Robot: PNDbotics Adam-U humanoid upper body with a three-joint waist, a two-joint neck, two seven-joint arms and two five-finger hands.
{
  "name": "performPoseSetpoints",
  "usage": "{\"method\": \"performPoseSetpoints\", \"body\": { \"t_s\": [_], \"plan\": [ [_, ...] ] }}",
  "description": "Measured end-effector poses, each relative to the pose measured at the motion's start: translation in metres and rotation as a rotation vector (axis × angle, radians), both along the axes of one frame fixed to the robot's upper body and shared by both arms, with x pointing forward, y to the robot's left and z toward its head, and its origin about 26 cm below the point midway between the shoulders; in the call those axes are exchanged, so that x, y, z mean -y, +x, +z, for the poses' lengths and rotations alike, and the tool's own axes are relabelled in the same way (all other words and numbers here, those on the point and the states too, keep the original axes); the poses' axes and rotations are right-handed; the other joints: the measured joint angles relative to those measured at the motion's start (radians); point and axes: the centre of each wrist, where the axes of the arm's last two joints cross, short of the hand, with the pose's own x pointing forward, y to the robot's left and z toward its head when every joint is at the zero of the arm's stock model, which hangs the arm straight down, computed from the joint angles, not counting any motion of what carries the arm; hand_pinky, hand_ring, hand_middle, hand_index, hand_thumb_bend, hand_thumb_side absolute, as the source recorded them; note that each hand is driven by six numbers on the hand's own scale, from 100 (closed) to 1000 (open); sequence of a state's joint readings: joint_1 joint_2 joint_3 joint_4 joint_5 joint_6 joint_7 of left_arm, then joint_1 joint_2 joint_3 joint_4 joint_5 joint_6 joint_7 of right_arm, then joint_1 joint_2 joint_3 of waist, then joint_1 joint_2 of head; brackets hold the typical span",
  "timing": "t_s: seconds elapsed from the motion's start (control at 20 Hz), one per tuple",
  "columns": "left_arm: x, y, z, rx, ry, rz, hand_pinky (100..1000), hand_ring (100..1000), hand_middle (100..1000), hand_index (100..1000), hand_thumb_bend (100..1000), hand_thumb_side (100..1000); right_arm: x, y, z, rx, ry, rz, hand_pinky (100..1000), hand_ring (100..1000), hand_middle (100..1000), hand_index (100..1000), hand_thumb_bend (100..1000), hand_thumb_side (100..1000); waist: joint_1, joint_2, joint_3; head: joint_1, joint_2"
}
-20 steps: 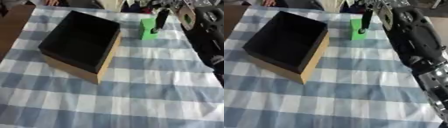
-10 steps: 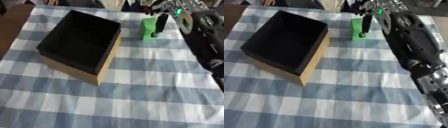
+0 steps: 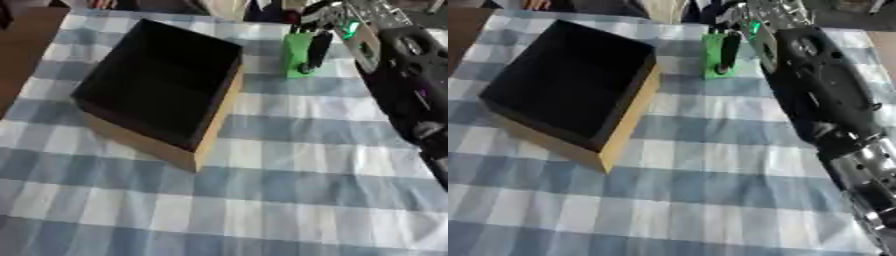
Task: Pick up objects on the table and place them in the box.
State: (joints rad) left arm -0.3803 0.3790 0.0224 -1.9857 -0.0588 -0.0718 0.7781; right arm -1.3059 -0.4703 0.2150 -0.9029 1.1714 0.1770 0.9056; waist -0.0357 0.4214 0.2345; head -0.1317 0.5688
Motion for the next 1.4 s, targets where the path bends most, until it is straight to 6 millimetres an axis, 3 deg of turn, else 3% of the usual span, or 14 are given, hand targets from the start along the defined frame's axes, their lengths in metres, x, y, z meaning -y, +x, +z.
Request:
{"method": "performPoseSetpoints", "body": {
  "t_s": [0.2,0.25,0.35,0.45,0.5,0.95,1.4],
  "plan": [
    [0.0,0.0,0.0,0.002,0.0,-0.001,611,712,578,715,216,407,-0.004,-0.004,0.006,0.07,-0.001,0.001,925,856,514,568,183,100,0.0,0.0,0.0,-0.001,0.0],
    [0.0,0.0,0.001,0.002,0.0,-0.001,611,712,578,715,216,407,-0.005,-0.005,0.007,0.095,-0.007,-0.001,924,854,507,561,187,100,0.0,0.0,0.0,-0.002,0.0],
    [0.001,0.0,0.001,0.005,0.0,-0.002,611,712,578,715,214,407,-0.005,-0.006,0.008,0.139,-0.02,-0.008,889,810,433,461,246,100,0.0,0.0,0.0,-0.002,0.0],
    [0.001,0.0,0.002,0.006,0.0,-0.002,611,712,578,715,214,407,-0.005,-0.006,0.008,0.184,-0.032,-0.015,883,803,424,443,250,100,0.0,0.0,0.0,-0.003,0.0],
    [0.001,0.0,0.002,0.006,0.0,-0.002,611,712,578,715,211,404,-0.005,-0.006,0.008,0.202,-0.035,-0.017,872,786,395,407,209,100,0.0,0.0,0.0,-0.003,0.0],
    [0.001,0.0,0.002,0.005,0.0,-0.002,613,712,579,715,216,405,-0.016,-0.012,0.023,0.274,0.03,0.017,848,765,374,393,137,100,0.001,-0.013,-0.015,-0.003,0.002],
    [0.001,0.0,0.002,0.006,0.001,0.0,616,711,579,716,223,402,-0.05,-0.043,0.049,0.355,0.108,0.218,806,734,369,401,100,100,0.0,-0.044,-0.022,-0.003,0.022]
  ]
}}
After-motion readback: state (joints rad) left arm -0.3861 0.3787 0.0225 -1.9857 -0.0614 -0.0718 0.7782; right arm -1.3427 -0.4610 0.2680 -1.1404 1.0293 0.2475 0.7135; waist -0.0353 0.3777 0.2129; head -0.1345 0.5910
